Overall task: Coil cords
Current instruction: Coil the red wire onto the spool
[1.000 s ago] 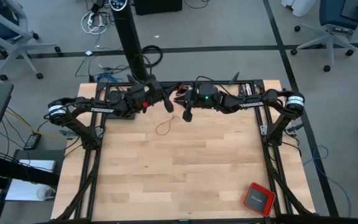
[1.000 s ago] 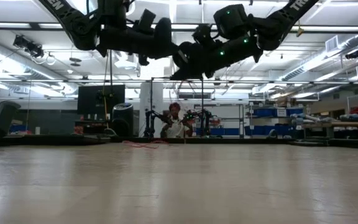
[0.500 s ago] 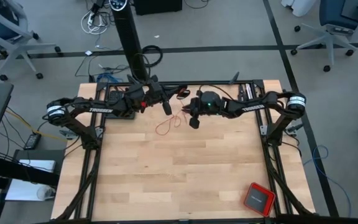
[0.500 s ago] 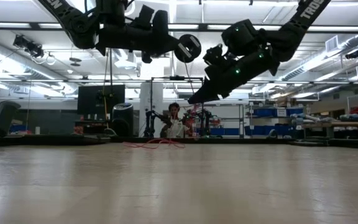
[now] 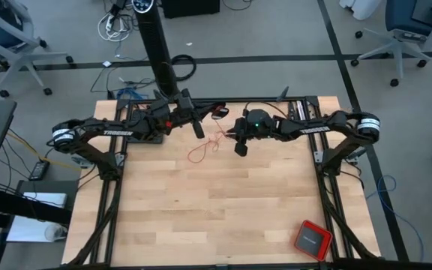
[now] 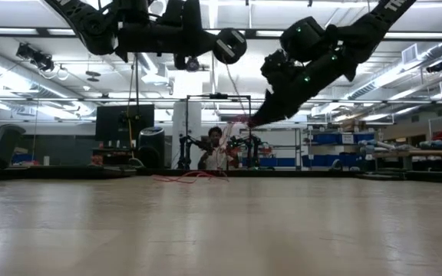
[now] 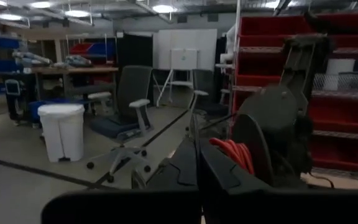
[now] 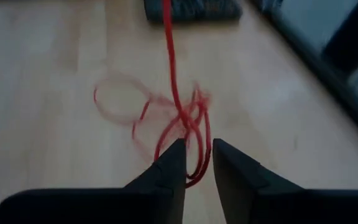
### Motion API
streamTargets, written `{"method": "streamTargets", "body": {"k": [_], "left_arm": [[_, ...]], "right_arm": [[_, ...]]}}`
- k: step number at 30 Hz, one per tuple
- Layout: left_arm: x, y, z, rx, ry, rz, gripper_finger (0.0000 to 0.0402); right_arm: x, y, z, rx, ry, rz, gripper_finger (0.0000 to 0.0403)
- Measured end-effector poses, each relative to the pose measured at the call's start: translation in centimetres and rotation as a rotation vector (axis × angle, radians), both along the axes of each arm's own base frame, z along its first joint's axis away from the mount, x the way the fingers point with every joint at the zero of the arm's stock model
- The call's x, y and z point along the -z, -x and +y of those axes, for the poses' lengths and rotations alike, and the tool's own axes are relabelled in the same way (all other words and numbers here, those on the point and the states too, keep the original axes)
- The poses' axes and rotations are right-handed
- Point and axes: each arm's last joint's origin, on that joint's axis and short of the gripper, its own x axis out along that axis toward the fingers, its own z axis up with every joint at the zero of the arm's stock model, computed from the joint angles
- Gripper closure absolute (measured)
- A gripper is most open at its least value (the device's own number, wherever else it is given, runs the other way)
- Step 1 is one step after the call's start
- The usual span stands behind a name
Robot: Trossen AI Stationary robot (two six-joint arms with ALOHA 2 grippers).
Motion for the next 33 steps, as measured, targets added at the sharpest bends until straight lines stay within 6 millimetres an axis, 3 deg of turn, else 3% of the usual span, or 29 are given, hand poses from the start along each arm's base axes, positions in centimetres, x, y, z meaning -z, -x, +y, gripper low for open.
{"method": "streamTargets", "body": {"k": [5,9,11,19,21,24,30,33], "left_arm": [[-0.4,0.3,-0.1,0.003,-0.009,-0.005,0.0401],[-0.4,0.3,-0.2,0.014,-0.011,-0.003,0.0401],[-0.4,0.3,-0.2,0.014,-0.011,-0.002,0.0401],[-1.7,1.2,-0.3,0.010,-0.025,-0.030,0.0401],[-2.1,1.4,-0.4,0.010,-0.032,-0.048,0.0401],[-2.4,1.6,-0.5,0.011,-0.038,-0.060,0.0401],[-2.8,1.7,-0.6,0.036,-0.056,-0.106,0.0401],[-3.1,1.7,-0.7,0.063,-0.054,-0.136,0.0401]], "right_arm": [[-0.1,1.9,0.2,0.070,-0.049,0.158,0.0316],[-2.9,2.5,1.4,0.050,-0.020,0.046,0.0318],[-3.6,3.3,1.9,0.055,0.000,0.068,0.0318],[-3.2,6.0,3.3,0.151,-0.031,0.300,0.0314],[-3.5,5.9,3.6,0.151,-0.057,0.262,0.0315],[-3.9,4.4,4.4,0.087,-0.063,0.064,0.0315],[-2.5,1.9,5.0,0.002,0.006,-0.208,0.0315],[-1.6,0.8,4.8,-0.016,0.059,-0.251,0.0316]]}}
